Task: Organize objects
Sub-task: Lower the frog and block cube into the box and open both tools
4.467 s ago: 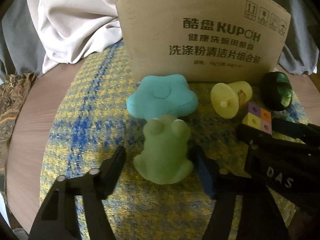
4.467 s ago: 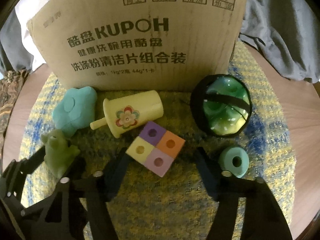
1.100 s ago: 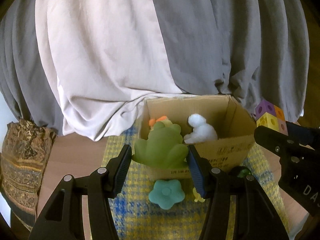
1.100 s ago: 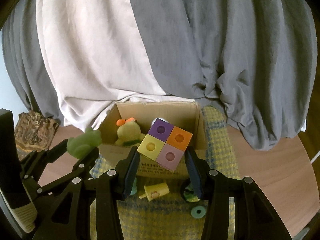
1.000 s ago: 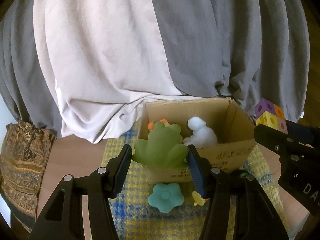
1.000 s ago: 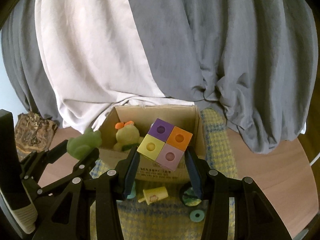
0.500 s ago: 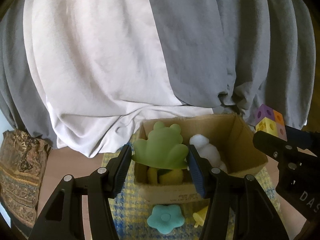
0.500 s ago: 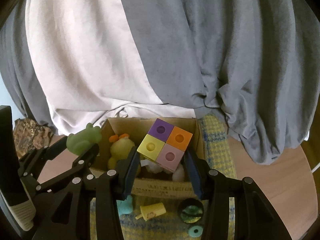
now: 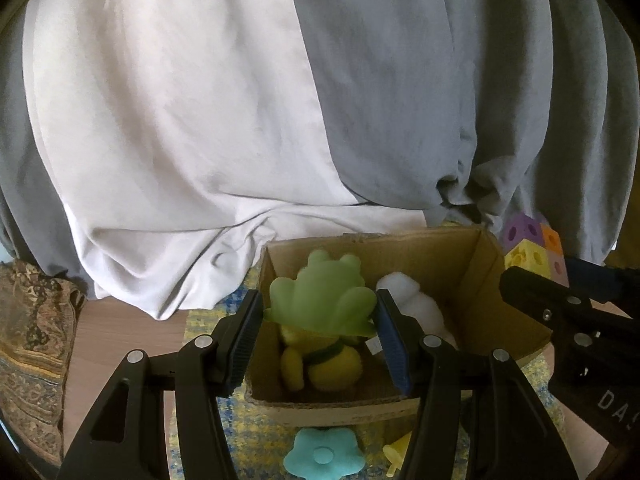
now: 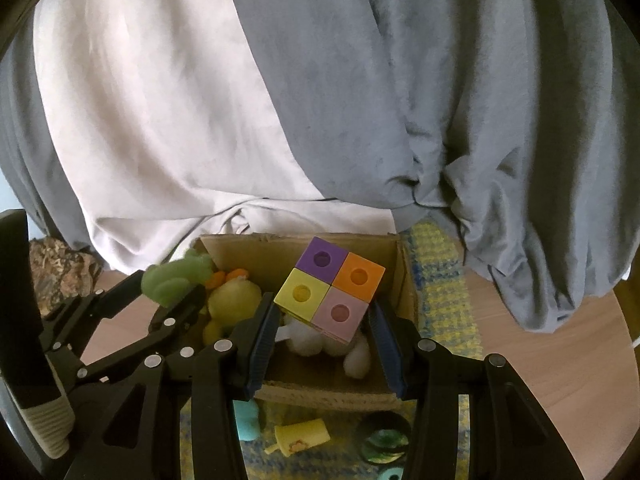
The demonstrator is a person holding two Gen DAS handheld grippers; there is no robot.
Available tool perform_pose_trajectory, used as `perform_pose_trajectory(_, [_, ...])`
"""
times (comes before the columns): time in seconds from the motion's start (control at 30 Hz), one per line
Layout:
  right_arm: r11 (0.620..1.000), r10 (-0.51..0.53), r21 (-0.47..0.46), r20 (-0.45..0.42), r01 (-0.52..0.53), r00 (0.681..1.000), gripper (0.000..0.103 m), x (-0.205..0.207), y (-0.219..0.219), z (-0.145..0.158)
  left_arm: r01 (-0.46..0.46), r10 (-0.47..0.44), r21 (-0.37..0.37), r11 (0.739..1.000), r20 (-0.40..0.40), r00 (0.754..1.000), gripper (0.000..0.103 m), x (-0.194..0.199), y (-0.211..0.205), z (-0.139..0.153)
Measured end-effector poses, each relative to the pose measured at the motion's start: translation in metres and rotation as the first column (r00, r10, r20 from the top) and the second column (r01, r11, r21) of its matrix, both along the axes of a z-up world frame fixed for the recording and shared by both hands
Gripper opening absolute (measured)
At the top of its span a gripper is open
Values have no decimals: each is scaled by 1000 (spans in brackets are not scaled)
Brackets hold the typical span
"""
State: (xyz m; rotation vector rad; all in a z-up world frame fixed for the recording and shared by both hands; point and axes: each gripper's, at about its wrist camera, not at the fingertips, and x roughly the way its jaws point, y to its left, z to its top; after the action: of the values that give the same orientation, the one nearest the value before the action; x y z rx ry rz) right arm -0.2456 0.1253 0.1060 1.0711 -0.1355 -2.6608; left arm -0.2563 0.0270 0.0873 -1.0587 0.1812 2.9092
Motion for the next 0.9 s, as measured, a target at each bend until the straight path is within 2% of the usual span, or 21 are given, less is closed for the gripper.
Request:
perform_pose_trajectory(0.13, [1000,4,11,-10,-4,1000,48,-2,-2,1,-4,4,3,1000,5,1000,59,-2,-2,-3])
perform_pose_trajectory(0.17, [1000,2,14,-15,-2,1000,52,-2,-2,1,-7,7,-3,1000,3,1000,67,-2,-2,-2])
perform_pose_trajectory(0.2, [1000,-2,18,-24,2,1000,61,0,-2,3,-8,8,-9,1000,0,1000,76,-1,-1,-2])
perform_pose_trajectory(0.23, [1000,-9,22,-35,9,999,71,1,-1,5,-2,2,-11,1000,-10,1000,79,0,-1,-1])
perform_pose_trajectory(0.4, [999,-28,34,-67,30,997,90,6,1,10,-5,5,-33,999,-28,1000,95,6,1,0])
perform_pose_trajectory(0.7, [999,-53,-1,-45,53,998,92,18,14,12,-15,14,-37,999,-33,999,98,20,1,4])
perform_pose_trajectory(0.9, [998,-63,-5,-60,63,996,92,36,21,19,-13,11,-42,999,-46,999,98,38,3,10])
